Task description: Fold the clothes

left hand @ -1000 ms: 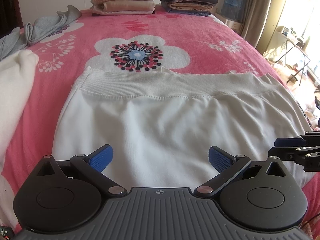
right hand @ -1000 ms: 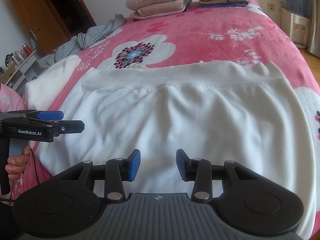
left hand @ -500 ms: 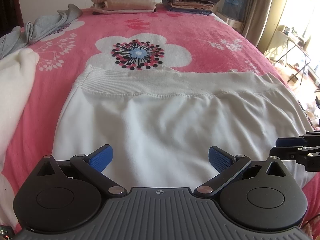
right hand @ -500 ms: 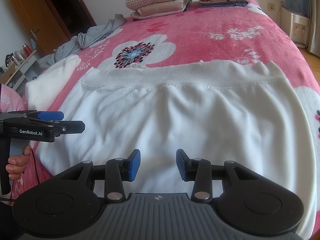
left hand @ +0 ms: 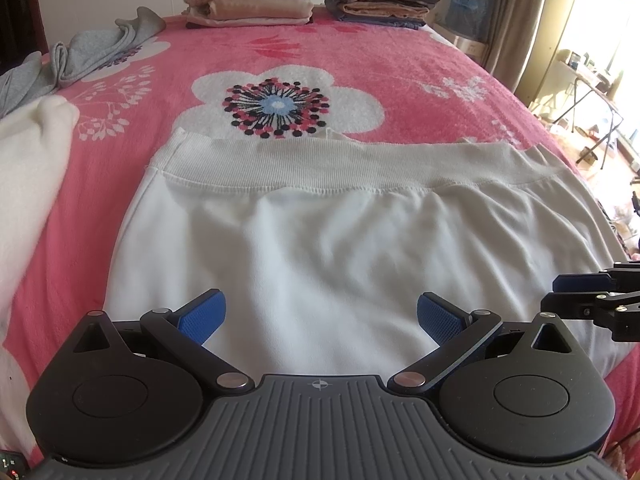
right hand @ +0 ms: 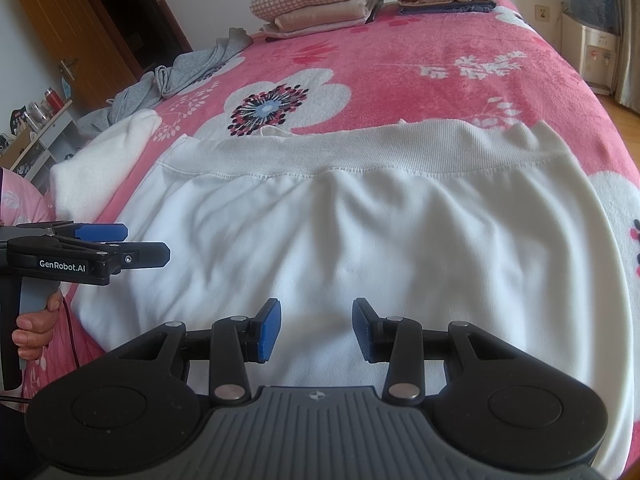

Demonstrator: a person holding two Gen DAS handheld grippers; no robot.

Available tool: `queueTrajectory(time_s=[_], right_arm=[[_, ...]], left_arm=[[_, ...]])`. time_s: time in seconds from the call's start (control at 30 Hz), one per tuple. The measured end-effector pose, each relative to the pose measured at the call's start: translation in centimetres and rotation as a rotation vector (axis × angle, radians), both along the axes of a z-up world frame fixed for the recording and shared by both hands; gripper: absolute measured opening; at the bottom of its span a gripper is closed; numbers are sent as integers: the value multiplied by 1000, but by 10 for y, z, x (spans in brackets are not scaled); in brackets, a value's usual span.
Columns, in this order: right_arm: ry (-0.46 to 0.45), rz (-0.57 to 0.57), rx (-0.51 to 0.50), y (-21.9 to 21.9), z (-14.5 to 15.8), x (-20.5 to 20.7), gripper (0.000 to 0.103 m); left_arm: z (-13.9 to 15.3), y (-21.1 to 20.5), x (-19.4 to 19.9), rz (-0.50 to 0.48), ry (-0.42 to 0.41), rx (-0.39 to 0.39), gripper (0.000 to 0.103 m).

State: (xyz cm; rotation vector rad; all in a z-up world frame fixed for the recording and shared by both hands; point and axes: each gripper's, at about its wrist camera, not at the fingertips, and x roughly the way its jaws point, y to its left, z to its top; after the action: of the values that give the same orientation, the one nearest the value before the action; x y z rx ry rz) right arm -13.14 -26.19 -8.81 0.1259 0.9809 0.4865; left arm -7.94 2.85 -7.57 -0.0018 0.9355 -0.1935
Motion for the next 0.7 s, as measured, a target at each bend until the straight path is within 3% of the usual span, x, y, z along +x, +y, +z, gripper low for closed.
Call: queueTrajectory(time_s=[0.2, 0.7], right_arm=[[-2, 0, 1, 0, 0, 1, 42], [-27, 10, -33, 8, 2, 1, 42]], left_arm=[[-4, 1, -1, -5, -1, -3, 103], [-19, -7, 4, 49, 48, 153, 103]])
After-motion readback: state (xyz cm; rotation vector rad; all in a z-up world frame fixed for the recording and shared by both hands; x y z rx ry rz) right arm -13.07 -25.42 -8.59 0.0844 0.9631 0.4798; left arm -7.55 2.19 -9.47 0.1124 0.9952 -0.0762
